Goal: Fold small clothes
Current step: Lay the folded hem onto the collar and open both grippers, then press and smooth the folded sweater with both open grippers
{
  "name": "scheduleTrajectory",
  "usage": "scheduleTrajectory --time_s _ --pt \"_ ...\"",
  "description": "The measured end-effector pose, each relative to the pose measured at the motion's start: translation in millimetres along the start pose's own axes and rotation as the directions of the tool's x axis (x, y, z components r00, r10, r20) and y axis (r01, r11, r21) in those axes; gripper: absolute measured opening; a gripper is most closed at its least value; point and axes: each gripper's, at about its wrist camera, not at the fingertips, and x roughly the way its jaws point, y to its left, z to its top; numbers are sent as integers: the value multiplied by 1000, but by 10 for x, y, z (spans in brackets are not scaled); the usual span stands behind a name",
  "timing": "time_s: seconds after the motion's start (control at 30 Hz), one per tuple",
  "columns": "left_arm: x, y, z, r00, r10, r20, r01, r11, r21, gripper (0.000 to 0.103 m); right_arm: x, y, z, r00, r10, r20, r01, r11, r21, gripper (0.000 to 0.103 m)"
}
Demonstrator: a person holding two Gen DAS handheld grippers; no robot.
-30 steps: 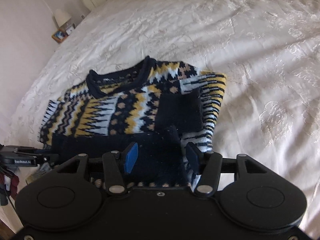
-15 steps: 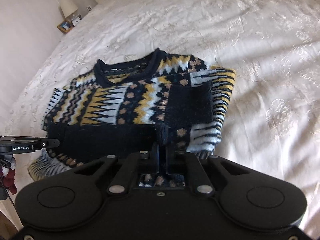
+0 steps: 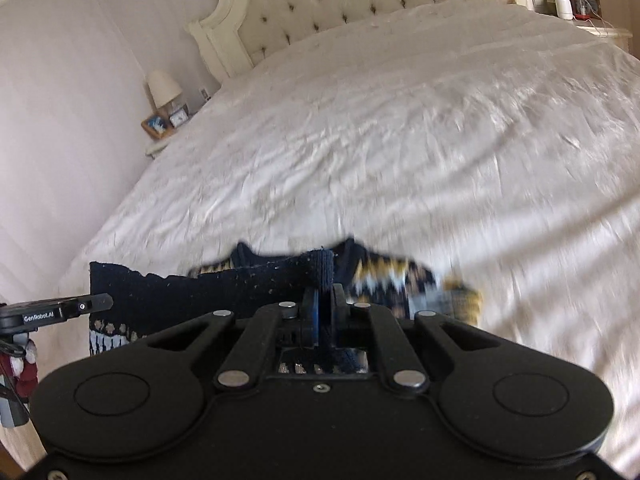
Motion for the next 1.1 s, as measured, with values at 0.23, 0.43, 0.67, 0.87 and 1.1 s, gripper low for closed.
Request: scheduleTrajectory --time_s 0.23,0.43,0.67,0.87,1.1 --pt "702 79 348 998 41 -48 -40 999 25 9 712 -137 325 998 -49 -35 49 999 -8 12" --pt "1241 213 263 981 99 -165 -95 995 34 12 1174 -256 261 984 -118 -131 114 993 -35 13" --pt "1507 416 252 963 178 -202 -188 982 -31 12 1374 -402 209 966 -186 -178 181 983 -43 17" --pt "1305 320 325 965 211 -153 -213 977 3 21 1178 -422 209 971 -207 -123 208 978 -8 27" --pt "839 13 179 985 113 -132 -117 993 -20 52 845 -144 -18 984 -157 -90 157 988 -5 80"
